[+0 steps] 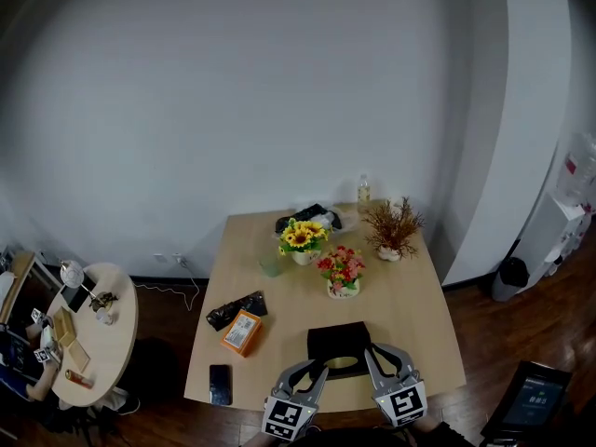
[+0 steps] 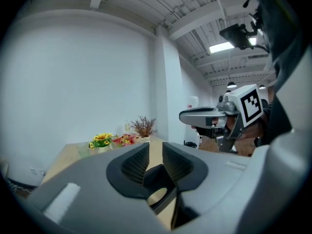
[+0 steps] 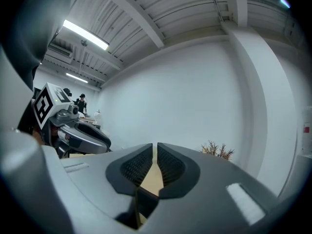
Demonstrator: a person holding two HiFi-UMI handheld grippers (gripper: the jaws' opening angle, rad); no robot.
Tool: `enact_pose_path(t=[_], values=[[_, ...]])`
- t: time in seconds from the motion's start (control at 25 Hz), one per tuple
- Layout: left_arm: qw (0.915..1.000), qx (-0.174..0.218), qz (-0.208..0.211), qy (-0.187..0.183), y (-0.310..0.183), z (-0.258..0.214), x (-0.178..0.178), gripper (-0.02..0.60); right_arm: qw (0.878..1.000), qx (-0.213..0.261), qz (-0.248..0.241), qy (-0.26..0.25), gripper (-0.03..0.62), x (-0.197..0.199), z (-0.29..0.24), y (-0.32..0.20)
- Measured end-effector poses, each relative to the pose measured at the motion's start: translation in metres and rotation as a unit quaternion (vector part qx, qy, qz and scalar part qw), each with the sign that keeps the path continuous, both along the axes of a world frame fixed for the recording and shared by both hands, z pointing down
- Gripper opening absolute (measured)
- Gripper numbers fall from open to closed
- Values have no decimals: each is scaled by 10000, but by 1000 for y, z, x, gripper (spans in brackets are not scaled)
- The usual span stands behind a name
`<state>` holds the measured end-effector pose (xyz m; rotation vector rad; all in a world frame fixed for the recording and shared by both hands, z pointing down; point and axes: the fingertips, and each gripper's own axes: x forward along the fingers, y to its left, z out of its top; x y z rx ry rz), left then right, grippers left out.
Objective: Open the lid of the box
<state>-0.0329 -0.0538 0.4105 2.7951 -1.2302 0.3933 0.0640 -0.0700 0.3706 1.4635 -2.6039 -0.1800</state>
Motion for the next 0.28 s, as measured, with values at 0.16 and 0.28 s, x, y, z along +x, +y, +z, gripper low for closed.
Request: enact_pose_path(t=[0.16,0.28], values=[[10000,-24,6,-14,1,2,0,66,9999,-54,66,-103,25,3,6,1],[10000,-29,17,-8,-1,3,2,66,9999,-66,67,-52,25,4,6,-1]])
